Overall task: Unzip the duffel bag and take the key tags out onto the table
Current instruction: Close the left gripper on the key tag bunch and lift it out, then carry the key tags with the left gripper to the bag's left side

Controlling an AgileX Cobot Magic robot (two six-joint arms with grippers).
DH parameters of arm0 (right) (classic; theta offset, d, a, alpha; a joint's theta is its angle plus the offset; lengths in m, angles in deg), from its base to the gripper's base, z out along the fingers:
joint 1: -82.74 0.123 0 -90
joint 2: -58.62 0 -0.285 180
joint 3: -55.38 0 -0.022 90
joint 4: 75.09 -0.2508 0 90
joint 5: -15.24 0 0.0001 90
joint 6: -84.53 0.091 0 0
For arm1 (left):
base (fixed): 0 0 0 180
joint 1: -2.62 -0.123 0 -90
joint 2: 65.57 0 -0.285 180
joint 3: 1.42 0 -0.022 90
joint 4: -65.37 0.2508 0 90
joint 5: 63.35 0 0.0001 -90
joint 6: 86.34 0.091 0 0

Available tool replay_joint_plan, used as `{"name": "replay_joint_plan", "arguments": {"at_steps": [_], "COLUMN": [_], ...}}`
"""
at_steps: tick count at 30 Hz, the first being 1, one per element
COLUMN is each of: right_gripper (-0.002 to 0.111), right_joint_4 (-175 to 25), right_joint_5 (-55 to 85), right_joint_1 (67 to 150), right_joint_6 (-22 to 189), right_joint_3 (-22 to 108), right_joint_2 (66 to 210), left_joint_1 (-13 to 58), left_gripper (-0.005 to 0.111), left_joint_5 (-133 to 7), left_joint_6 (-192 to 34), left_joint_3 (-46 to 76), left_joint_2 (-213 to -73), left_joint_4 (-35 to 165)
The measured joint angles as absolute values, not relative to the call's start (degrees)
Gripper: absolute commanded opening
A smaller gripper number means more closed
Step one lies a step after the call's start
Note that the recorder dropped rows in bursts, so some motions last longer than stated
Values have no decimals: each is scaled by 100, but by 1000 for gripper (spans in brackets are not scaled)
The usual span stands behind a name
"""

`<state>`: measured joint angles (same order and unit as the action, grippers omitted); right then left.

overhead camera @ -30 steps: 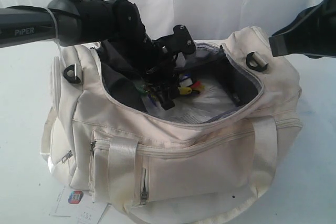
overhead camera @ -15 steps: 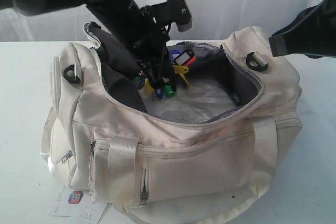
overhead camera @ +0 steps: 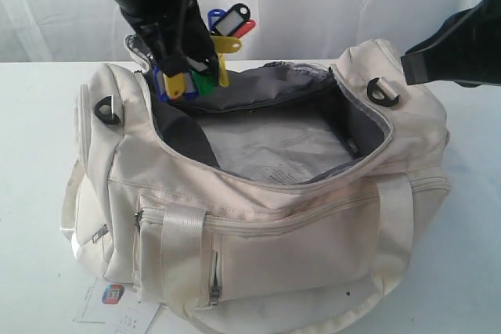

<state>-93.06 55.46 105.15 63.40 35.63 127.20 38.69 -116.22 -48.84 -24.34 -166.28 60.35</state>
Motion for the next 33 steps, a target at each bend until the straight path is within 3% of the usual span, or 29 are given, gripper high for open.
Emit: {"name": "replay_joint_plan", "arguments": {"at_steps": [8,22,33], "right_gripper": [0,0,0], "right_joint_4": [-9306,-9306,-9306], "right_joint_5": [5546,5546,5546], "right_joint_1": [10515,10515,10515], "right_joint_6": [6340,6340,6313], "right_joint_3": [3563,3563,3563], "right_joint_2": [12720,12720,12720], "left_joint_1": [3869,3869,3869], "left_gripper": [0,0,0], "left_joint_5": [-12818,-12809,-12809], "left_joint_6": [-5555,-7195,-8511], "left_joint_3": [-2368,-446,397], "left_joint_2": [-15683,-14948,-14494], "left_joint_4": [6327,6926,7864]}}
